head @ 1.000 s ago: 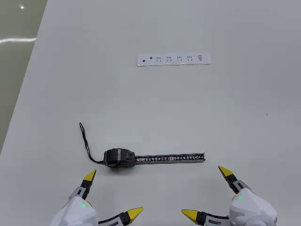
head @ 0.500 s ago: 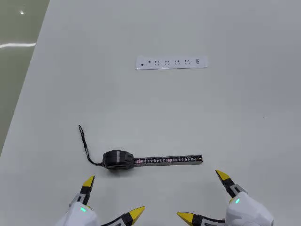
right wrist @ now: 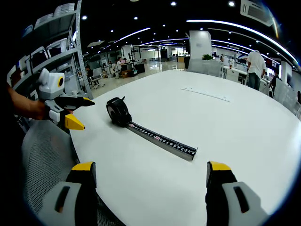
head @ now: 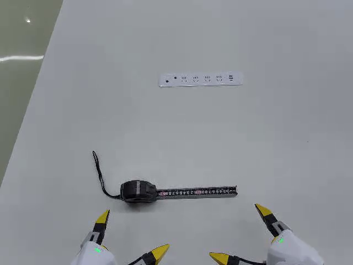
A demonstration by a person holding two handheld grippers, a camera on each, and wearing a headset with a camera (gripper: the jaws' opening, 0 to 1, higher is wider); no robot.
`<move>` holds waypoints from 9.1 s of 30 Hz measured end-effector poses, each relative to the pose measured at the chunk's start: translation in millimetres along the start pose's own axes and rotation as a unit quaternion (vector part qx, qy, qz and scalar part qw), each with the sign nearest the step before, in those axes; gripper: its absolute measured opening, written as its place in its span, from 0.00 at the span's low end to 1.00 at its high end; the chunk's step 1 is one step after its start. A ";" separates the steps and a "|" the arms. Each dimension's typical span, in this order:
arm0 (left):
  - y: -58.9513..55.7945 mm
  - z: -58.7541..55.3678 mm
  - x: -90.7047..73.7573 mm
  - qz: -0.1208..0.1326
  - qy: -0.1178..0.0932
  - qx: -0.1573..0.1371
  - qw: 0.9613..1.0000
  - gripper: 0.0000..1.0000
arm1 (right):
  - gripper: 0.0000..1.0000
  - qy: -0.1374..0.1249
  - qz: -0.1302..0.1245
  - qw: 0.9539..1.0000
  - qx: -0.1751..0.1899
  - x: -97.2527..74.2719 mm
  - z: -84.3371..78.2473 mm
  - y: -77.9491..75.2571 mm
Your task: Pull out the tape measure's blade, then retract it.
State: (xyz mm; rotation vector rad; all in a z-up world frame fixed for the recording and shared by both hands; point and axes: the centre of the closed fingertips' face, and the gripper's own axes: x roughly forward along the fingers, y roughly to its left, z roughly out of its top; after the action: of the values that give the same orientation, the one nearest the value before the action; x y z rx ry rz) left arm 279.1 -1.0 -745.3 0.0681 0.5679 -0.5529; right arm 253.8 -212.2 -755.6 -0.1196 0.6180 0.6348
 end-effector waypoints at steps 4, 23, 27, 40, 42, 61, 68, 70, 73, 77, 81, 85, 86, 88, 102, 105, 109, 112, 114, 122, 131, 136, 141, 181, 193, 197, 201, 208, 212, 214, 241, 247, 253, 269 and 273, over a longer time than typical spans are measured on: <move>-1.7 0.6 0.0 -0.001 0.000 -0.005 1.000 0.98 | 0.99 -0.001 -0.001 1.000 0.001 -1.7 -0.1 0.5; -2.1 0.4 2.9 -0.006 0.004 0.003 1.000 0.96 | 0.97 0.001 0.005 1.000 -0.007 -3.6 1.2 -0.2; -0.6 1.3 4.3 -0.009 0.004 0.005 1.000 0.95 | 0.96 0.001 0.009 1.000 -0.014 -3.4 1.0 -2.9; 6.3 1.7 10.7 -0.007 0.010 0.006 1.000 0.93 | 0.91 0.010 0.032 0.998 -0.049 -1.7 0.0 -20.6; 7.1 -1.1 12.4 -0.004 0.016 0.003 1.000 0.93 | 0.89 0.013 0.038 0.998 -0.055 -0.7 -0.4 -22.6; 15.7 3.6 28.6 0.040 0.012 -0.031 0.999 0.93 | 0.75 0.024 0.088 0.989 -0.113 14.1 -0.9 -36.7; 16.7 3.5 37.7 0.052 0.011 -0.049 0.997 0.93 | 0.69 0.032 0.109 0.984 -0.138 22.0 -1.5 -41.3; 18.2 3.0 39.5 0.056 0.012 -0.054 0.997 0.92 | 0.67 0.034 0.115 0.982 -0.147 24.2 -2.0 -43.4; 22.2 3.2 42.3 0.067 0.010 -0.060 0.996 0.92 | 0.64 0.037 0.123 0.979 -0.159 29.0 -4.2 -46.2; 27.7 3.4 45.9 0.080 0.007 -0.067 0.995 0.92 | 0.61 0.039 0.133 0.975 -0.173 34.4 -3.4 -50.7; 33.1 2.7 50.3 0.094 0.005 -0.082 0.992 0.92 | 0.57 0.044 0.143 0.971 -0.185 39.3 -5.0 -54.1; 36.5 2.3 55.1 0.105 0.003 -0.092 0.990 0.91 | 0.53 0.052 0.154 0.966 -0.199 45.2 -7.3 -57.8; 36.8 2.2 56.3 0.106 0.003 -0.093 0.990 0.90 | 0.52 0.054 0.156 0.965 -0.201 46.1 -7.4 -58.2; 38.7 2.6 58.6 0.112 0.003 -0.098 0.989 0.90 | 0.50 0.057 0.162 0.963 -0.207 49.1 -8.2 -59.9; 49.2 -0.5 68.2 0.130 0.014 -0.117 0.985 0.83 | 0.34 0.082 0.191 0.946 -0.250 65.8 -15.5 -70.4; 49.6 -1.4 69.9 0.131 0.016 -0.119 0.984 0.81 | 0.31 0.090 0.196 0.940 -0.263 69.4 -18.7 -72.7; 50.1 -2.8 73.1 0.131 0.019 -0.121 0.984 0.79 | 0.28 0.099 0.205 0.934 -0.275 74.2 -22.3 -75.2; 51.2 -3.6 75.6 0.131 0.021 -0.123 0.983 0.77 | 0.25 0.095 0.215 0.931 -0.280 78.2 -22.4 -73.7; 51.9 -4.0 77.1 0.132 0.022 -0.123 0.983 0.76 | 0.24 0.100 0.212 0.931 -0.279 77.4 -21.3 -77.0; 55.4 -4.3 82.0 0.136 0.025 -0.131 0.982 0.73 | 0.22 0.105 0.215 0.934 -0.265 79.9 -18.8 -82.2; 56.9 -6.5 83.7 0.137 0.031 -0.137 0.981 0.71 | 0.15 0.110 0.223 0.936 -0.250 78.6 -23.3 -83.0; 58.4 -8.0 84.8 0.141 0.034 -0.142 0.979 0.70 | 0.14 0.114 0.224 0.941 -0.225 78.8 -24.0 -83.7; 58.9 -9.2 85.3 0.144 0.038 -0.148 0.978 0.68 | 0.13 0.116 0.225 0.941 -0.222 79.0 -24.0 -83.2; 62.8 -14.3 89.6 0.165 0.074 -0.170 0.969 0.60 | 0.11 0.127 0.222 0.934 -0.249 78.7 -24.5 -83.0; 62.8 -15.0 88.7 0.154 0.075 -0.177 0.969 0.60 | 0.11 0.131 0.219 0.934 -0.250 78.2 -25.7 -81.9; 63.0 -15.3 88.3 0.150 0.077 -0.179 0.969 0.60 | 0.11 0.132 0.217 0.934 -0.250 78.5 -25.1 -81.0; 63.1 -15.5 87.5 0.147 0.077 -0.181 0.969 0.60 | 0.11 0.132 0.216 0.935 -0.249 79.1 -24.5 -79.3; 64.0 -15.4 86.6 0.144 0.078 -0.186 0.969 0.60 | 0.11 0.125 0.224 0.933 -0.251 87.0 -18.0 -65.7; 64.4 -14.6 86.2 0.143 0.077 -0.189 0.968 0.60 | 0.11 0.122 0.227 0.933 -0.252 90.3 -15.9 -62.1; 64.4 -14.6 86.3 0.142 0.078 -0.189 0.968 0.61 | 0.11 0.121 0.226 0.933 -0.252 90.8 -14.9 -61.4; 63.8 -14.8 85.4 0.130 0.082 -0.199 0.968 0.61 | 0.11 0.104 0.244 0.933 -0.242 116.0 1.0 -20.6; 63.8 -14.6 85.4 0.128 0.081 -0.202 0.968 0.61 | 0.12 0.100 0.249 0.933 -0.240 125.3 5.9 -10.1; 63.4 -14.1 85.7 0.127 0.081 -0.203 0.968 0.61 | 0.12 0.095 0.252 0.933 -0.237 135.3 11.2 0.6; 63.5 -15.0 85.6 0.125 0.080 -0.206 0.967 0.62 | 0.12 0.085 0.264 0.931 -0.238 155.7 22.4 27.5; 63.5 -15.6 86.6 0.125 0.079 -0.210 0.966 0.62 | 0.12 0.084 0.265 0.929 -0.247 164.5 28.2 37.8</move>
State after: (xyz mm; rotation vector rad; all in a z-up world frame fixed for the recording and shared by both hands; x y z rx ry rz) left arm 364.9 15.0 -809.8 -0.2175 0.8093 -0.1731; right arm 349.9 -88.3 -824.2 -0.4930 0.6469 1.3112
